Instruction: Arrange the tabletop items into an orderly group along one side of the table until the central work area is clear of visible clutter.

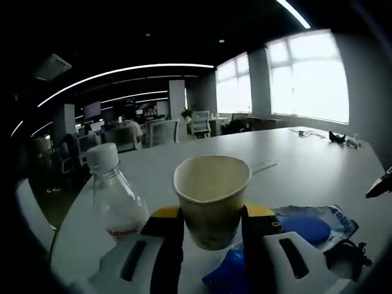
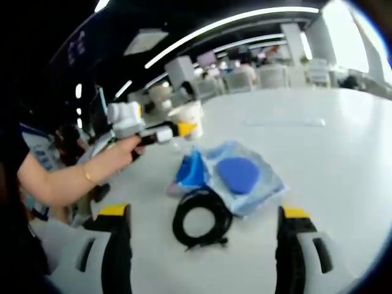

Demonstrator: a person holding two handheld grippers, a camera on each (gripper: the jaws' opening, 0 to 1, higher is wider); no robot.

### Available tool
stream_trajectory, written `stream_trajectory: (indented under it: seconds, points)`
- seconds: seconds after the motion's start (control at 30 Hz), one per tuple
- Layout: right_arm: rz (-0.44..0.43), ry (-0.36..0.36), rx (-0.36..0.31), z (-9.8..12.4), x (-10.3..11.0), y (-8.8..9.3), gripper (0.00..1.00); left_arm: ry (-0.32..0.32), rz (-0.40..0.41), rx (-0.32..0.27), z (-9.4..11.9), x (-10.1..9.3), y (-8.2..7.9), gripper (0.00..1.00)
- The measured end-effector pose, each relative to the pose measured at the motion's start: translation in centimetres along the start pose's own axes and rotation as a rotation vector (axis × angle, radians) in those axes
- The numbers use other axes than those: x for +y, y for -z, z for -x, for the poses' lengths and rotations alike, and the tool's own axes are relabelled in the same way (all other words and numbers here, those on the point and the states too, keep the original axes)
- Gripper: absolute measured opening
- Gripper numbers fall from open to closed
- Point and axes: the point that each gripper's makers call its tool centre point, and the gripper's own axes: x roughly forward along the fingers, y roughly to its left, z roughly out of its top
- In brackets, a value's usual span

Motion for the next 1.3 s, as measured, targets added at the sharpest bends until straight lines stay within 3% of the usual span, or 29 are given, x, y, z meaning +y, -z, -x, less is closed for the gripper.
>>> stream_trajectory:
  seconds: [0.13,0.23,0.47,0.53,0.87,1.3]
  points:
    - [0.008,0.004,0.008,-0.3,-0.3,0.2,0.96,-0.049,0.004,0.007,-0.8,1.0,0.8,0.35]
    - [0.006,0.009,0.019,-0.5,-0.6,0.4,0.96,-0.055,0.039,0.011,-1.4,1.3,1.5,0.35]
    - [0.004,0.004,0.027,-1.1,-0.7,0.7,0.96,-0.056,0.033,0.033,-2.2,1.3,2.8,0.35]
    - [0.001,0.003,0.031,-1.2,-0.8,0.9,0.96,-0.063,0.034,0.013,-2.4,1.4,2.8,0.35]
    - [-0.023,0.019,0.039,-1.5,-1.4,1.7,0.95,-0.075,0.045,0.03,-3.0,1.6,4.2,0.35]
    - [-0.038,0.021,0.048,-1.7,-1.5,2.3,0.94,-0.088,0.087,0.024,-3.0,1.8,4.6,0.37]
